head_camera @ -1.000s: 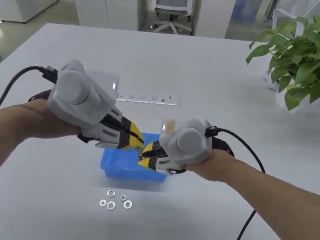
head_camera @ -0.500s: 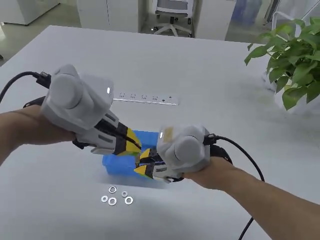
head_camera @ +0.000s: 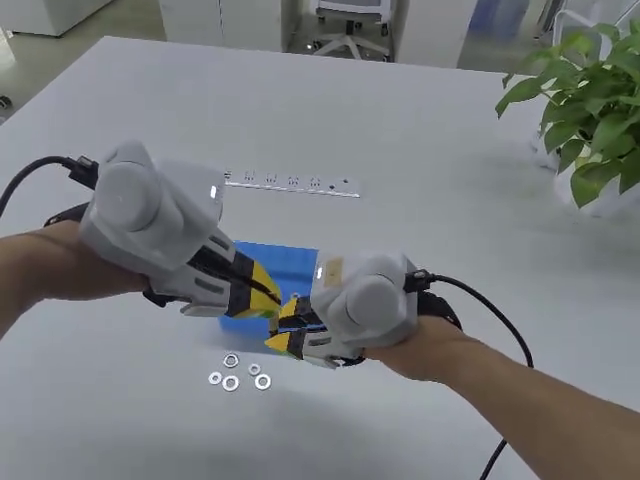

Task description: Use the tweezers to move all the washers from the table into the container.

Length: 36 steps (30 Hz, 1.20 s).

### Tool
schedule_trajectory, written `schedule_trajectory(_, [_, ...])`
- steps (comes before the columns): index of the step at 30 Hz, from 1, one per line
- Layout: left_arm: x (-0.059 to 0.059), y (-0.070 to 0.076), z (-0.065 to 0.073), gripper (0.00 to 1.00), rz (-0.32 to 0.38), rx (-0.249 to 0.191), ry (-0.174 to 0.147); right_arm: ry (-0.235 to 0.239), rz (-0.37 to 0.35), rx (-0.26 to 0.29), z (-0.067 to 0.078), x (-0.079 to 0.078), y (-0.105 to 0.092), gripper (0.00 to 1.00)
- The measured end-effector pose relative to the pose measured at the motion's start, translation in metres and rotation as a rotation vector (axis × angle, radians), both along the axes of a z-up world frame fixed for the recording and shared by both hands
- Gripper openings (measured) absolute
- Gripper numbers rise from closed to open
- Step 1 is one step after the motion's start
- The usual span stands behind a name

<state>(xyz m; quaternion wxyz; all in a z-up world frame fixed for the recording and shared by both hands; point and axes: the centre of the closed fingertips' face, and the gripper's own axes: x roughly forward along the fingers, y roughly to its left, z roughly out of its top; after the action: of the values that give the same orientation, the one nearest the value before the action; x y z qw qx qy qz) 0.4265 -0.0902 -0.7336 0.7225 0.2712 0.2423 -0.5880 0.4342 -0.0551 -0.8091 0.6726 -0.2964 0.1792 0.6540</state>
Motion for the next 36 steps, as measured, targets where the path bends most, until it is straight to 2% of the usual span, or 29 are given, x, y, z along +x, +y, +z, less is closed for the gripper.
schedule_trajectory(9, [-0.008, 0.001, -0.014, 0.04, -0.011, -0.011, 0.008, 0.019, 0.004, -0.008, -0.013, -0.009, 0.002, 0.12])
schedule_trajectory(20, [-0.013, 0.007, -0.029, 0.04, -0.007, -0.027, 0.037, 0.051, 0.005, -0.008, -0.029, -0.016, 0.008, 0.12])
schedule_trajectory(36, [-0.014, 0.013, -0.045, 0.05, -0.008, -0.041, 0.071, 0.073, 0.019, -0.019, -0.044, -0.02, 0.011, 0.12])
